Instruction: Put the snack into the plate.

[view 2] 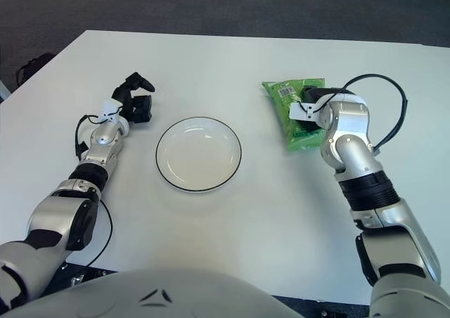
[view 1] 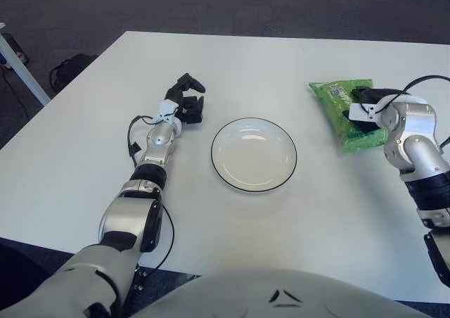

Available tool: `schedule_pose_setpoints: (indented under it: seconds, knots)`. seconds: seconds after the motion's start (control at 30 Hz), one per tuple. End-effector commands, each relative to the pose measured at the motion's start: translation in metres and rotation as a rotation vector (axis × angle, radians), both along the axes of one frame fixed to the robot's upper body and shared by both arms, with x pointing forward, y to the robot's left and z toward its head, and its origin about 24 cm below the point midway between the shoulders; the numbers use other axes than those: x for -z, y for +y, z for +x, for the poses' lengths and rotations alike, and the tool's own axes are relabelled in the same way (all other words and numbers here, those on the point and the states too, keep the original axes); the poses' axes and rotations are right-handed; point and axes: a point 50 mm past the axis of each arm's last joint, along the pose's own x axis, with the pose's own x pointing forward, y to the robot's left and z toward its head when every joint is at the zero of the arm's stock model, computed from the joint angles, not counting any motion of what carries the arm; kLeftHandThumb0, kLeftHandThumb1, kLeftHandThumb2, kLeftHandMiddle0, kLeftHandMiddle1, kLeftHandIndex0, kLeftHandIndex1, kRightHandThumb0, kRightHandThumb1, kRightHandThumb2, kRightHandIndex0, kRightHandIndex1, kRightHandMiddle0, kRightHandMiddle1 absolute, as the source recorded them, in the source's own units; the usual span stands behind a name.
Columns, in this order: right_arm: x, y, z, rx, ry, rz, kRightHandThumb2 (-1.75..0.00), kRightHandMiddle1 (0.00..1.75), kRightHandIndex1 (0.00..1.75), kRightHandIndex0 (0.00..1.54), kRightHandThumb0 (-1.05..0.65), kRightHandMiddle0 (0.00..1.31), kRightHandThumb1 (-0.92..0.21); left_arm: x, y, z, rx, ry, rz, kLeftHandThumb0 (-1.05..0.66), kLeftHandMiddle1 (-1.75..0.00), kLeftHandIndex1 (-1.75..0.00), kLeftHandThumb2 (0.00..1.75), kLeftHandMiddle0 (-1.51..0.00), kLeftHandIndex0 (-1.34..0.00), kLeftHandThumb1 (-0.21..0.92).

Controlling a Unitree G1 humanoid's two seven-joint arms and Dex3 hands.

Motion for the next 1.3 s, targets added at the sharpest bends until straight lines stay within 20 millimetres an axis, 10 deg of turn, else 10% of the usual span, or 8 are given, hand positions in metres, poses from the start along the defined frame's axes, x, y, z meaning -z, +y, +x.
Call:
schedule_pose_setpoints:
  seconds: [0.0,0.13,0.27,0.43,1.27]
  knots:
    - [0.004,-0.002,0.003,-0.029,0.089,0.039,-1.24,0.26,1.75,0.61,-0.97,0.0,-0.92,0.044,0.005,-0.027,-0.033,0.13,-0.023,-0.43,-1.75,-1.75,1.12,-1.18,-0.49,0.47]
    - [0.003,-0.004,0.005,-0.053,0.124,0.069,-1.27,0.22,1.69,0.55,-0.94,0.0,-0.92,0.043,0.005,-0.027,-0.031,0.123,-0.03,-0.43,-1.75,-1.75,1.12,-1.18,-0.49,0.48]
    - [0.001,-0.007,0.006,-0.055,0.175,0.126,-1.31,0.19,0.79,0.18,-0.9,0.0,-0.92,0.043,0.005,-0.027,-0.028,0.12,-0.04,-0.43,-1.75,-1.75,1.12,-1.2,-0.49,0.47]
    - [0.001,-0.011,0.007,-0.015,0.214,0.183,-1.3,0.24,0.45,0.06,-0.91,0.0,-0.92,0.043,0.006,-0.027,-0.026,0.114,-0.043,-0.43,-1.75,-1.75,1.12,-1.21,-0.49,0.47]
    - [0.006,-0.021,0.012,-0.385,0.002,0.136,-1.12,0.46,0.45,0.19,-0.85,0.0,-0.92,0.044,0.006,-0.029,-0.021,0.109,-0.051,-0.43,-1.75,-1.75,1.13,-1.2,-0.49,0.47]
